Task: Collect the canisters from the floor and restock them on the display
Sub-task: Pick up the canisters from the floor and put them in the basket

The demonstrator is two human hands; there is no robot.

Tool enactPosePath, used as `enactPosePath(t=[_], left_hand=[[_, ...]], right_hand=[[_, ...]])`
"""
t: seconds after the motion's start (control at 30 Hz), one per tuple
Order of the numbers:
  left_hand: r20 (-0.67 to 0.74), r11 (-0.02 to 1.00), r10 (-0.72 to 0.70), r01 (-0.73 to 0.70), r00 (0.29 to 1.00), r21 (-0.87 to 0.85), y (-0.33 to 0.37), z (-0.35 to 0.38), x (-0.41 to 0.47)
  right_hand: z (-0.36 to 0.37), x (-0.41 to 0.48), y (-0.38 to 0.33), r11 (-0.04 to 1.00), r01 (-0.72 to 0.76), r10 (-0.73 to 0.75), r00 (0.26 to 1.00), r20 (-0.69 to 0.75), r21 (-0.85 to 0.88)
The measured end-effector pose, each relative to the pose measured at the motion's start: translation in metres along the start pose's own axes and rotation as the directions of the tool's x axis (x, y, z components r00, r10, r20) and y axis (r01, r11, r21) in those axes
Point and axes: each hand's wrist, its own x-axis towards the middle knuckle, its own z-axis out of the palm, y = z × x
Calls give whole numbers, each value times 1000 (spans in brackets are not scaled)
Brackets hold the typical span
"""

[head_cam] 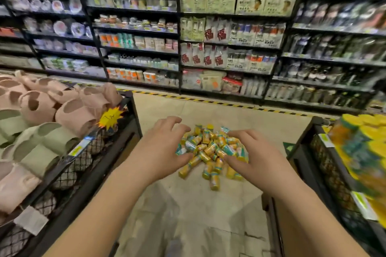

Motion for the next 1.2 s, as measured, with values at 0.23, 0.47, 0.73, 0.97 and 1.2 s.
enactPosePath(t=[0.23,0.47,0.73,0.97,1.2], left_hand=[[60,994,83,-78,995,-82,-69,33,121],[157,980,142,-117,977,-160,-111,68,223],[305,977,147,-89,941,-196,-117,135,316],[371,973,65,23,926,-228,-116,225,394],[446,960,6,120,895,-253,-126,335,449]], right_hand=[[38,111,25,990,-117,117,993,-1,-75],[69,190,56,968,-242,243,970,10,-63],[107,249,131,947,-318,321,945,57,-51],[164,299,231,947,-319,313,942,123,34],[238,337,319,937,-347,333,920,204,35]])
